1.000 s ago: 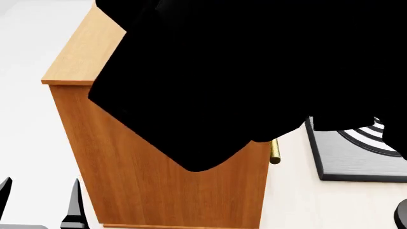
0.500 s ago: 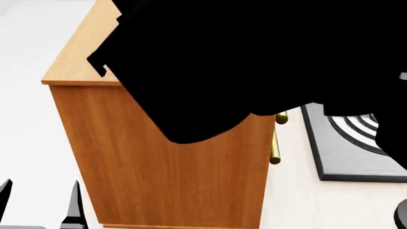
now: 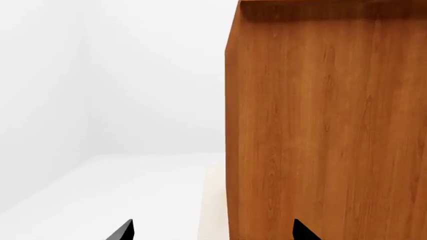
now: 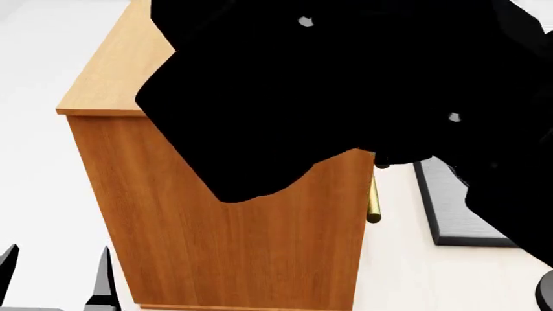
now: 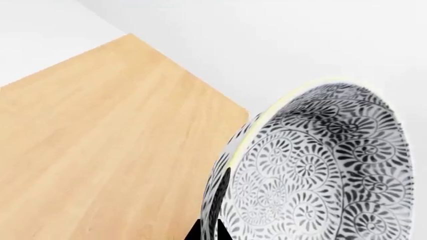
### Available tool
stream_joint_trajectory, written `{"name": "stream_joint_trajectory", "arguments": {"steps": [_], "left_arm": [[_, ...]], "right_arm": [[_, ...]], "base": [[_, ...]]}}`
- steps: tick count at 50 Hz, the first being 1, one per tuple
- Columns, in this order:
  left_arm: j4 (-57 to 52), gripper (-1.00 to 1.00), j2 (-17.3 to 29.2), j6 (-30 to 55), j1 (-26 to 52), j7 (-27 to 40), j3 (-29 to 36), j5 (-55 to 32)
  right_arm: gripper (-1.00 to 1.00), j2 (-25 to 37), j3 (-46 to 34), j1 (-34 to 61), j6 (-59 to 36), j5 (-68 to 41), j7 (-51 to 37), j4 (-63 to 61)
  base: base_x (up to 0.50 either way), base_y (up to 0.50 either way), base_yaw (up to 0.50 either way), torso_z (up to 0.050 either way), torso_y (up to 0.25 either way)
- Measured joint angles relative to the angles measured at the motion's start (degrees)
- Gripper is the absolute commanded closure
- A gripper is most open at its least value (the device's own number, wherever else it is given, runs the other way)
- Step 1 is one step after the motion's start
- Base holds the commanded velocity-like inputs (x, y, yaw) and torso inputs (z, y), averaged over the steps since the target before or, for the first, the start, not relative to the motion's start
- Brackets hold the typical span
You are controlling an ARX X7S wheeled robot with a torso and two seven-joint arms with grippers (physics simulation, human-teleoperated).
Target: Put the bowl on the top of the cabinet.
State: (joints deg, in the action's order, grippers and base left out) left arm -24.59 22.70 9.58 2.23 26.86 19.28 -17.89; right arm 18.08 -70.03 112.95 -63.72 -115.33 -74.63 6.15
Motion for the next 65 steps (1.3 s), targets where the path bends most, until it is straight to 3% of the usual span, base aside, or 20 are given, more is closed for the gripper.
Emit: {"name": "stream_joint_trajectory", "arguments": {"steps": [65], "left_arm": [[1.64, -1.0, 0.33, -1.38, -0.01, 0.08, 0.56, -0.54]], "right_arm": [[1.0, -5.51, -4.1, -4.73, 1.83, 9.17, 5.75, -1.18]], "base": [[0.0, 0.0, 0.0, 0.0, 0.0]]}}
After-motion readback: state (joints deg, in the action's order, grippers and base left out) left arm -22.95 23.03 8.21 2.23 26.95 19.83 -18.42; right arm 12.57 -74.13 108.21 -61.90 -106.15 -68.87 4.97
